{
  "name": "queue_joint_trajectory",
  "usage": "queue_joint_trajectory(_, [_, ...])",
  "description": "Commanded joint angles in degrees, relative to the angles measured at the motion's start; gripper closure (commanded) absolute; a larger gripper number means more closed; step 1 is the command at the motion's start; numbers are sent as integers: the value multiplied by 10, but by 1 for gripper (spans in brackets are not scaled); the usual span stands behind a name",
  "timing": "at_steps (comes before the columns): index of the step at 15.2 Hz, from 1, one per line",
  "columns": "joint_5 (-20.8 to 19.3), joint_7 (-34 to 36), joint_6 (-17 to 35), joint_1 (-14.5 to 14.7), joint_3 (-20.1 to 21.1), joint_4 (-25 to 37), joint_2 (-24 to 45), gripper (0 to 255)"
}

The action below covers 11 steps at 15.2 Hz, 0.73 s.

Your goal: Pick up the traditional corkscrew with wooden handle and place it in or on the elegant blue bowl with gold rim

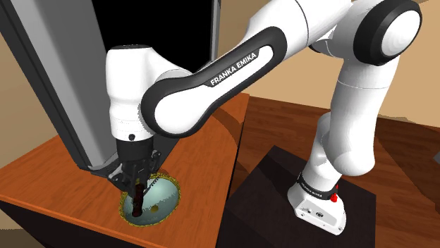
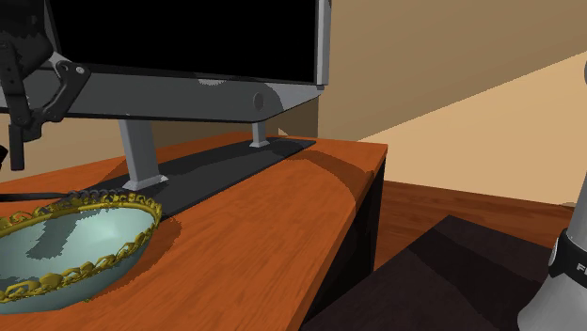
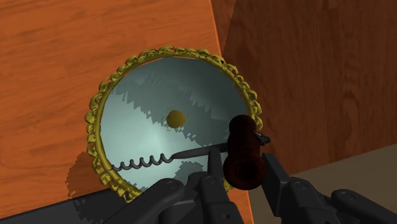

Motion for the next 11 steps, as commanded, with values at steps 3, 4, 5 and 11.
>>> queue_joint_trajectory(3, [0, 0, 0, 0, 0, 0, 0, 0])
queue_joint_trajectory(4, [0, 0, 0, 0, 0, 0, 0, 0])
queue_joint_trajectory(5, [0, 0, 0, 0, 0, 0, 0, 0])
queue_joint_trajectory(11, [17, -12, -66, -10, -2, 30, -38, 0])
